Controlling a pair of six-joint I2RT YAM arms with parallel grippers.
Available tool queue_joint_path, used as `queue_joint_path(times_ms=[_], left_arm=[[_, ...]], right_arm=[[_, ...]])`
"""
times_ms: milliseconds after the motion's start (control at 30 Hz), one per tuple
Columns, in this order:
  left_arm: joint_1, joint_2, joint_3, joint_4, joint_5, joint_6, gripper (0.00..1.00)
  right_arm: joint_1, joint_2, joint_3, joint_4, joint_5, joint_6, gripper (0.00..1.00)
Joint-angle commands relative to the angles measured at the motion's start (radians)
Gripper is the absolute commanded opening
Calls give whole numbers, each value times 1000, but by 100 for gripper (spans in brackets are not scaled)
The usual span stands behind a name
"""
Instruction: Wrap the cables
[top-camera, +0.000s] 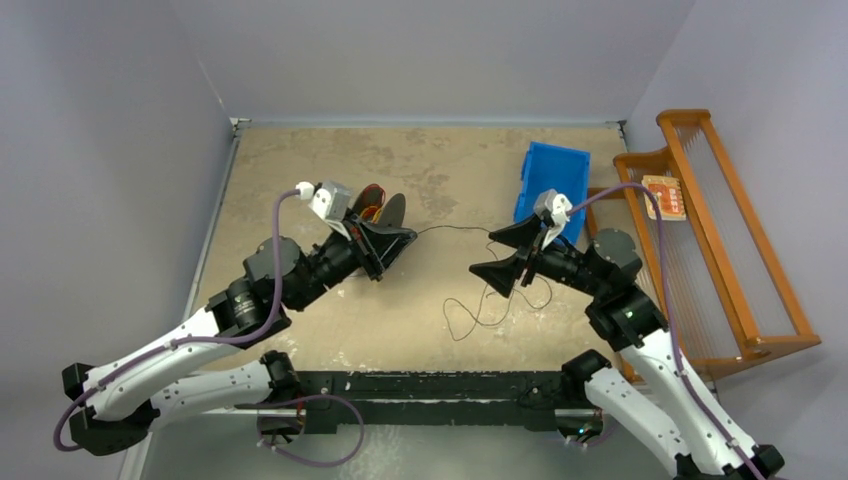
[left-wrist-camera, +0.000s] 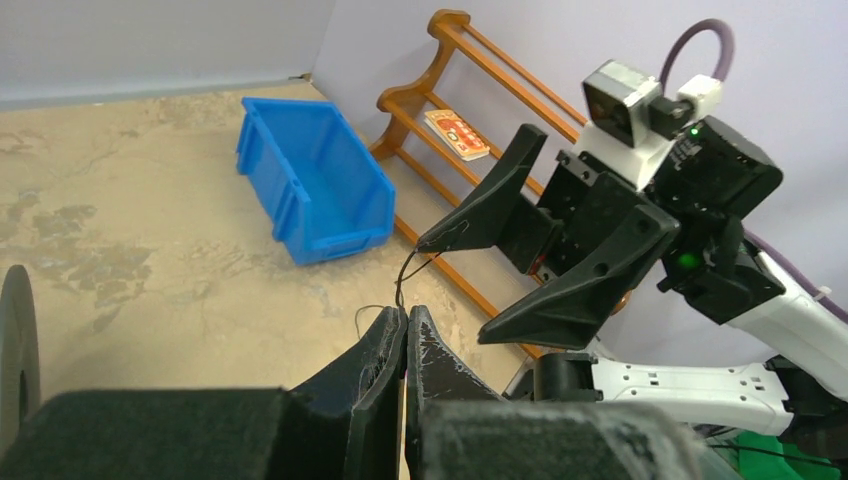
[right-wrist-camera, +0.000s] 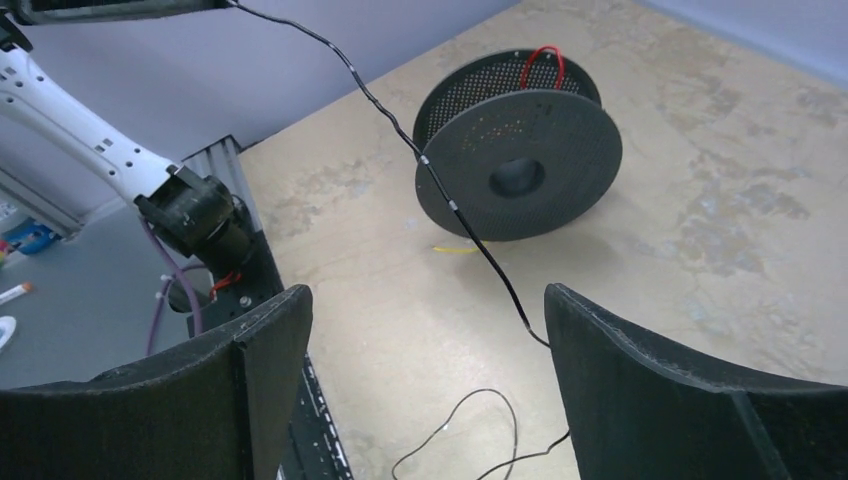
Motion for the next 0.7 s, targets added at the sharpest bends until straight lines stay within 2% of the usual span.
queue_joint_path(times_ms=[0, 133, 267, 533, 667], left_arm=[[-1, -29, 20, -10, -26, 41, 0], [0, -18, 37, -46, 12, 56, 0], [-1, -14, 38, -76, 32, 58, 0], [-1, 10, 49, -127, 62, 53, 0], [0, 15, 49, -140, 90, 52, 0]], right_arm=[[2, -23, 101, -45, 63, -71, 88], [3, -7, 153, -59, 57, -127, 88], [2, 11, 177, -13, -22, -171, 87], [4, 163, 227, 21, -315, -259, 80], [42, 202, 230, 38, -310, -287, 78]])
